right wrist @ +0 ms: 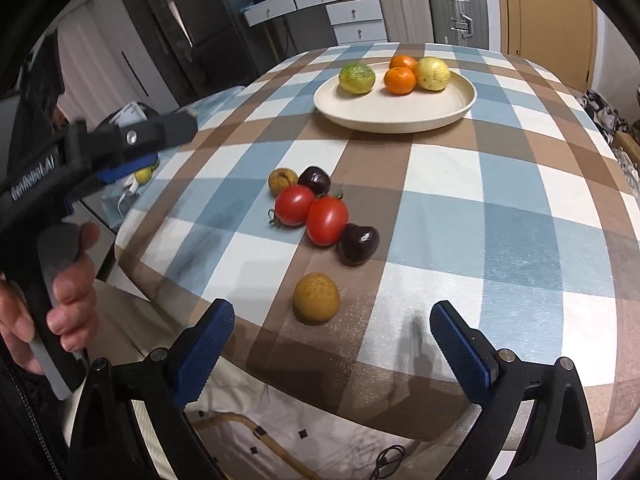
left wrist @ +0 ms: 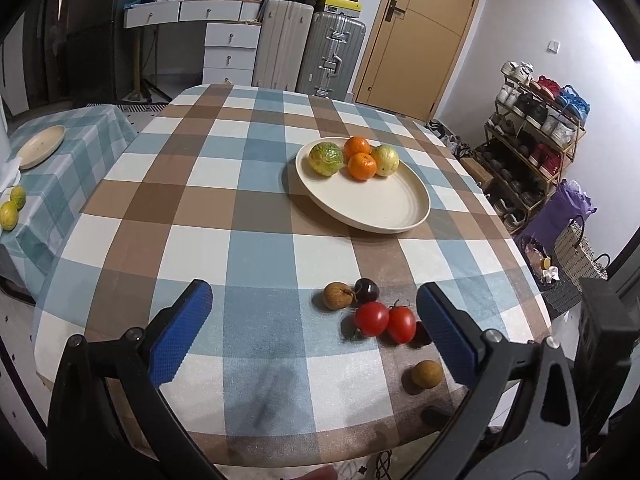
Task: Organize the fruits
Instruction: 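Move both grippers back toward the fruits on the tablecloth, then grasp the large brown round fruit with the right gripper while the left gripper grasps the small brown fruit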
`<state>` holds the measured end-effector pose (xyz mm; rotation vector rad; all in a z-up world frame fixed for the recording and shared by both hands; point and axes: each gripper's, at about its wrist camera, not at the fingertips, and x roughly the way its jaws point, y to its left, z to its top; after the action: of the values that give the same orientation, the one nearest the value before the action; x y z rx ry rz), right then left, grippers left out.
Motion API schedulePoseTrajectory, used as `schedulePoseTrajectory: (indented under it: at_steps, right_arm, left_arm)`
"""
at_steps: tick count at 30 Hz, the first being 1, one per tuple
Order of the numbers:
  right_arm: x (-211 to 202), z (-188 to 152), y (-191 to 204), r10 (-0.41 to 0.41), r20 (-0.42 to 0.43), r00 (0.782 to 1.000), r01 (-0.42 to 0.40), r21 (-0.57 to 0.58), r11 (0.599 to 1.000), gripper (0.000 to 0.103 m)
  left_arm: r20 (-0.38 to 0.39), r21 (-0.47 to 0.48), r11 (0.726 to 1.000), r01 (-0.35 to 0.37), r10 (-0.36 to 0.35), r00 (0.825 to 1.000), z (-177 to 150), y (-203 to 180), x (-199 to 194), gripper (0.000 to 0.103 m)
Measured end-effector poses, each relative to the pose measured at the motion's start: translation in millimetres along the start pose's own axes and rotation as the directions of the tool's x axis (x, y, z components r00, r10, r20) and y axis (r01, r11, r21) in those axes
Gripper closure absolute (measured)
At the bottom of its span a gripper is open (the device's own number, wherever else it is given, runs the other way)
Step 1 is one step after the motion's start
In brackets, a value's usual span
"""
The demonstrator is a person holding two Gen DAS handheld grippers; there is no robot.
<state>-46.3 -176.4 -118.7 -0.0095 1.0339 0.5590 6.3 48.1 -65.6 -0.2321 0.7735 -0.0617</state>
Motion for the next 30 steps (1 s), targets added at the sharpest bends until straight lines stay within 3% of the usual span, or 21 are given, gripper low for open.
schedulePoseTrajectory:
  at_steps: [8, 15, 26, 30]
  right_arm:
    - [9.6, -0.3, 6.3, -0.011, -0.014, 1.000, 0.011, -0.011, 1.000, 0.020]
    - [14.4, 2.3, 4.4, 0.017, -0.027, 0.999, -0.017, 0.005, 1.000, 0.045]
    - [18.9, 0.9, 17.8, -0.007, -0.034, 0.999, 0.004, -0.079, 0.997, 0.064]
    - [19.4, 1.1, 17.4, 0.001, -0.039, 0.999, -0.004, -0.078, 0.997, 0.076]
  left_arm:
    - [0.005, -0.025, 1.000, -0.001, 0.002, 1.000, 1.6, 3.2, -0.8, 0.001]
    - [0.044, -0.081, 0.997, -0.008, 0.012, 0.999, 5.8, 15.2, -7.8, 0.001]
    - [0.040, -0.126, 0.992, -0.015, 0.020, 0.999, 4.4, 24.9, -7.3, 0.001]
    - [0.042, -0.134, 0.991, -0.018, 0.024, 0.999, 4.2, 26.3, -7.2, 0.001]
